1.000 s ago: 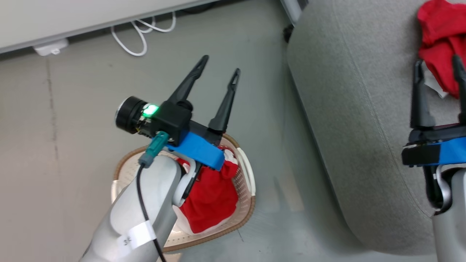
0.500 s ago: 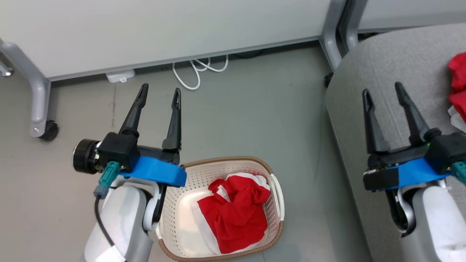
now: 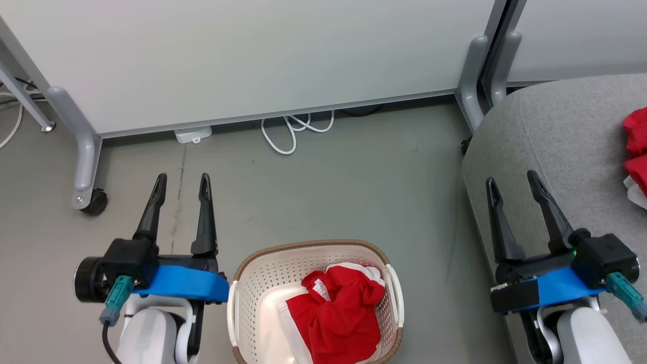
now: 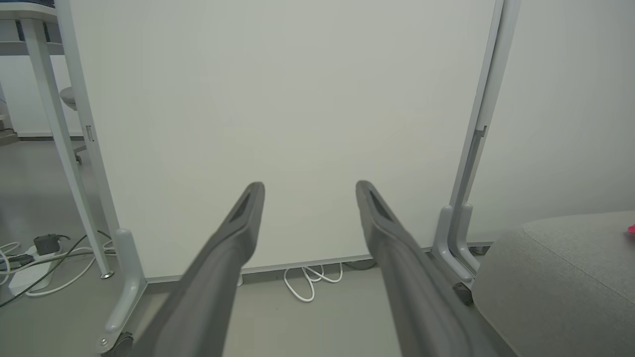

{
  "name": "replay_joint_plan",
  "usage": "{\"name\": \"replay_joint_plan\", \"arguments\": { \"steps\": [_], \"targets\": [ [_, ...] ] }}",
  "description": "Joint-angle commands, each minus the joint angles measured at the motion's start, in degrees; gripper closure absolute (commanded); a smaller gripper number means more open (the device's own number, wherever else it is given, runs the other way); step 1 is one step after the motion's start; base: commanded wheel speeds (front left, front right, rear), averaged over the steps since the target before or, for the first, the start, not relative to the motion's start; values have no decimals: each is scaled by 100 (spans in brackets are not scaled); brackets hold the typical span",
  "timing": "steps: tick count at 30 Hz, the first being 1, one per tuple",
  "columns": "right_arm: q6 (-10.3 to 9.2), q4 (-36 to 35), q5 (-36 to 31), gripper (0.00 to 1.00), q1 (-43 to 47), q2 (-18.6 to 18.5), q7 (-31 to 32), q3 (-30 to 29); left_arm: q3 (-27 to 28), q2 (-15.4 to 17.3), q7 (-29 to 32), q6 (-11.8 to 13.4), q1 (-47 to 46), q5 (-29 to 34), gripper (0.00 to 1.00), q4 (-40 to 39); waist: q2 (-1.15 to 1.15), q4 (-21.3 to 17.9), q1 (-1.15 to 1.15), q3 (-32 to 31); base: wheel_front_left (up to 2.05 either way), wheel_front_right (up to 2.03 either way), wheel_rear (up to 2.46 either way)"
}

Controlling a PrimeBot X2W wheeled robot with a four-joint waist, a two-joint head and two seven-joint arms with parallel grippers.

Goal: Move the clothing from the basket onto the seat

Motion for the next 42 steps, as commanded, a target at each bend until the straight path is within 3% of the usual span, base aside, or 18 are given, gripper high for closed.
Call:
{"name": "replay_joint_plan", "arguments": {
  "steps": [1, 10, 28, 42],
  "targets": [
    [1, -25, 36, 0, 110, 21, -20, -15, 47, -12, -21, -36, 82, 21, 0, -29, 0, 7, 1, -24, 0, 0, 0],
    [1, -183, 30, 0, 505, 118, -20, -194, 280, -29, -20, -121, 433, 33, 0, -168, 0, 69, 1, -96, 0, 0, 0],
    [1, -124, -9, 0, 642, 174, -20, -169, 146, -31, -19, -101, 528, -30, 0, -61, 0, 9, 1, -215, 0, 0, 0],
    [1, -252, -14, 0, 201, 179, -20, -158, -645, 28, -19, -338, -428, 249, 0, 629, 0, -426, 1, 395, 0, 0, 0]
  ]
}}
